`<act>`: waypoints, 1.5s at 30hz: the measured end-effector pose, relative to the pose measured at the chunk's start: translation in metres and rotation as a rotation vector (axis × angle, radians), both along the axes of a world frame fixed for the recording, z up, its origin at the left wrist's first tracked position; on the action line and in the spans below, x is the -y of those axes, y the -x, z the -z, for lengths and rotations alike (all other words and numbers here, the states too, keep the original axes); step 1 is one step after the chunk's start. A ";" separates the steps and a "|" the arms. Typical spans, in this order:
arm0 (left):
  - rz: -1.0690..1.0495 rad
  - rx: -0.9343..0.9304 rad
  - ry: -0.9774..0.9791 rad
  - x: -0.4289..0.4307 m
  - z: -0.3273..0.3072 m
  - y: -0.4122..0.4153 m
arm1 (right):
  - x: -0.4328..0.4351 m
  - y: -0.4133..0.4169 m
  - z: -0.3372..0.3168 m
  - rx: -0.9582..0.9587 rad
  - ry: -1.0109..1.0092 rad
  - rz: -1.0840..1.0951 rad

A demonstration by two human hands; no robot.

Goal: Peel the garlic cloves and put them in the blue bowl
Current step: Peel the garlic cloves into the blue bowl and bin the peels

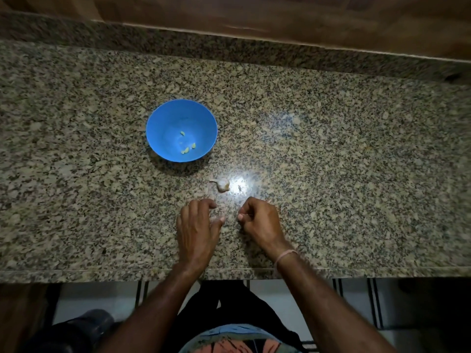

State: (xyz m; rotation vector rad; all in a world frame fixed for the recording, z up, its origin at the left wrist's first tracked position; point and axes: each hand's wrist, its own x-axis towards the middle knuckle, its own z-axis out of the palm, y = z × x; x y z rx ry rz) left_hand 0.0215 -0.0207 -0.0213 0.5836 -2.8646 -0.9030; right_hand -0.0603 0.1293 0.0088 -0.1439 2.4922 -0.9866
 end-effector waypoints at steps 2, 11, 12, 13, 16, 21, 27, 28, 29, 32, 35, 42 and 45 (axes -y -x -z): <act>0.006 -0.009 0.009 0.000 0.001 0.001 | 0.002 -0.005 0.002 -0.053 -0.046 -0.010; 0.034 0.003 0.037 0.001 0.005 -0.001 | 0.011 -0.013 0.003 -0.206 -0.143 -0.011; 0.037 0.009 0.031 0.001 0.004 -0.001 | 0.012 -0.014 0.004 -0.218 -0.148 -0.010; 0.039 0.015 0.027 0.001 0.003 -0.001 | 0.013 -0.014 0.004 -0.216 -0.147 -0.005; 0.037 0.024 0.010 0.002 0.002 -0.001 | 0.009 -0.009 0.002 -0.154 -0.130 0.005; 0.029 0.045 -0.021 0.004 -0.001 0.002 | 0.009 0.001 -0.003 -0.052 -0.106 0.013; 0.019 0.042 0.013 0.000 -0.001 0.002 | 0.022 -0.006 -0.002 -0.138 -0.232 0.015; 0.011 0.046 0.017 -0.001 -0.001 0.002 | 0.024 -0.006 -0.002 -0.150 -0.250 0.016; 0.003 0.051 0.019 -0.002 -0.001 0.003 | 0.025 -0.007 -0.002 -0.162 -0.269 0.016; -0.005 0.050 0.019 -0.003 -0.001 0.002 | 0.028 -0.008 -0.004 -0.193 -0.307 0.017; -0.015 0.039 0.014 -0.004 0.000 0.002 | 0.030 -0.012 -0.004 -0.220 -0.322 0.036; -0.022 0.046 0.017 -0.007 -0.001 0.001 | 0.036 -0.020 -0.005 -0.286 -0.351 0.101; -0.022 0.034 0.014 -0.007 -0.001 0.001 | 0.037 -0.023 -0.004 -0.305 -0.362 0.095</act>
